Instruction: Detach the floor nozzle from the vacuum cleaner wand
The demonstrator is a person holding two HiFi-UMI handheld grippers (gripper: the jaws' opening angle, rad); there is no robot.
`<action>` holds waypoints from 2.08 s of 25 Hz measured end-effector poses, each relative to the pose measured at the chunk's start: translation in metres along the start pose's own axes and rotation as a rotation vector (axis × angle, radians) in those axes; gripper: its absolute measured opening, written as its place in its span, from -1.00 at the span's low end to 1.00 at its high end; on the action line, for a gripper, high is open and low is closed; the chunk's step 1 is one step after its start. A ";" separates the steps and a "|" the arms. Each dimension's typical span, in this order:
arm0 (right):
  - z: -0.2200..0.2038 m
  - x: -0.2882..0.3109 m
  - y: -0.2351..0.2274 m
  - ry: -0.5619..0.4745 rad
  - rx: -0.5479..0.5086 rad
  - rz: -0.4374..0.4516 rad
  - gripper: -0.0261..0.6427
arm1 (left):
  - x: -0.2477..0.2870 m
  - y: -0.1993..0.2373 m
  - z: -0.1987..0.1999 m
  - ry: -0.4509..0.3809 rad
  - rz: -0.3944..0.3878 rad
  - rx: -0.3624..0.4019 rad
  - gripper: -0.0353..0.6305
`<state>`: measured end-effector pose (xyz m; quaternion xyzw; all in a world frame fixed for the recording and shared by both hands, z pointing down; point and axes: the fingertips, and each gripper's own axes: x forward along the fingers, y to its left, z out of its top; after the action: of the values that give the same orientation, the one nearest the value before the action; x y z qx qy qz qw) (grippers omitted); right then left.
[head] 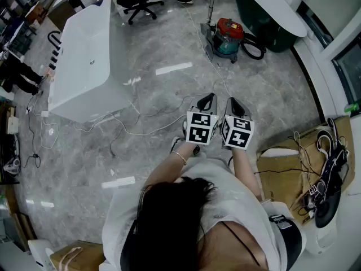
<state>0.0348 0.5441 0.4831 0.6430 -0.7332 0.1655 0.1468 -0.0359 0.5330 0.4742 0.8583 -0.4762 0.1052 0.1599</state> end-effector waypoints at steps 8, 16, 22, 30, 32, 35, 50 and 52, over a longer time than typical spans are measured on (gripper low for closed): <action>0.004 0.006 -0.002 -0.004 -0.019 0.008 -0.88 | 0.007 0.001 0.004 -0.019 0.012 -0.021 -0.88; 0.006 0.004 -0.013 -0.022 0.032 0.017 -0.88 | 0.011 -0.001 0.005 -0.022 0.018 -0.036 -0.88; -0.005 0.003 -0.016 -0.006 0.060 0.031 -0.88 | 0.012 0.001 0.002 -0.008 0.032 -0.041 -0.88; -0.004 0.015 -0.018 0.008 0.048 0.047 -0.88 | 0.024 0.002 0.001 -0.005 0.030 -0.054 -0.88; -0.004 0.017 -0.021 0.009 0.045 0.043 -0.88 | 0.027 0.004 0.001 -0.005 0.033 -0.060 -0.88; -0.003 0.024 -0.021 0.012 0.038 0.048 -0.88 | 0.034 0.006 0.002 -0.008 0.035 -0.062 -0.88; 0.020 0.085 -0.027 0.025 0.033 0.052 -0.88 | 0.083 0.039 0.025 0.000 0.038 -0.051 -0.88; 0.024 0.094 -0.024 0.030 0.027 0.060 -0.88 | 0.089 0.047 0.030 0.000 0.042 -0.052 -0.88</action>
<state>0.0463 0.4469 0.5032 0.6200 -0.7477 0.1892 0.1441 -0.0283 0.4291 0.4843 0.8437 -0.4966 0.0959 0.1799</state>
